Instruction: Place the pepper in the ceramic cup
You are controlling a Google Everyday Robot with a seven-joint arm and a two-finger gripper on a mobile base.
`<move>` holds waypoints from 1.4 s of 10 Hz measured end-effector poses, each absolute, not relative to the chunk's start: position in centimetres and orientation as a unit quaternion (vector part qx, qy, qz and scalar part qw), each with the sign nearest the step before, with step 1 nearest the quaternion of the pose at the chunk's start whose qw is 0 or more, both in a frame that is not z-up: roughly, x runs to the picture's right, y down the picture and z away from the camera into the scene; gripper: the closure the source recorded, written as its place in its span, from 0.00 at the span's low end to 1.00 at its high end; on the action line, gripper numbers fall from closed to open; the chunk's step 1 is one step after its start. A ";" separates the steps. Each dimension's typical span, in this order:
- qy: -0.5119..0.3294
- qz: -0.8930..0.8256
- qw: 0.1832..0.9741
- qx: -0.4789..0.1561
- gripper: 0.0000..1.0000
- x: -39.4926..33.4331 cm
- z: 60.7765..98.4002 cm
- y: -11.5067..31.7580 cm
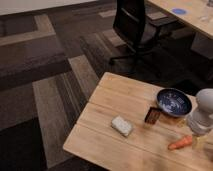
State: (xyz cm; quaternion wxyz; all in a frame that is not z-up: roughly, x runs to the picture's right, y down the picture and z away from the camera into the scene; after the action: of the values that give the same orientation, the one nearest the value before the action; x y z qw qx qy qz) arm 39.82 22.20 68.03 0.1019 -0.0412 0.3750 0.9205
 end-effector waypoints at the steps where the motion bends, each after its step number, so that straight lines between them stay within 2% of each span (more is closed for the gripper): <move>1: 0.375 0.921 0.102 -0.041 0.35 39.8 68.0 22.2; 3: 0.378 0.919 0.111 -0.037 0.35 40.5 68.6 22.6; 5: 0.385 0.906 0.175 -0.028 0.35 42.1 71.0 23.7; 7: 0.377 0.902 0.209 -0.022 0.35 41.9 71.5 23.4; 14: 0.370 0.900 0.229 -0.024 0.35 41.9 72.4 24.1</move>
State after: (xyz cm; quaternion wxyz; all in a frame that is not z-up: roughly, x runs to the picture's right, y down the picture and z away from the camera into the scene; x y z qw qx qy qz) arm 41.90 24.07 72.35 0.2294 -0.0240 0.3696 0.9001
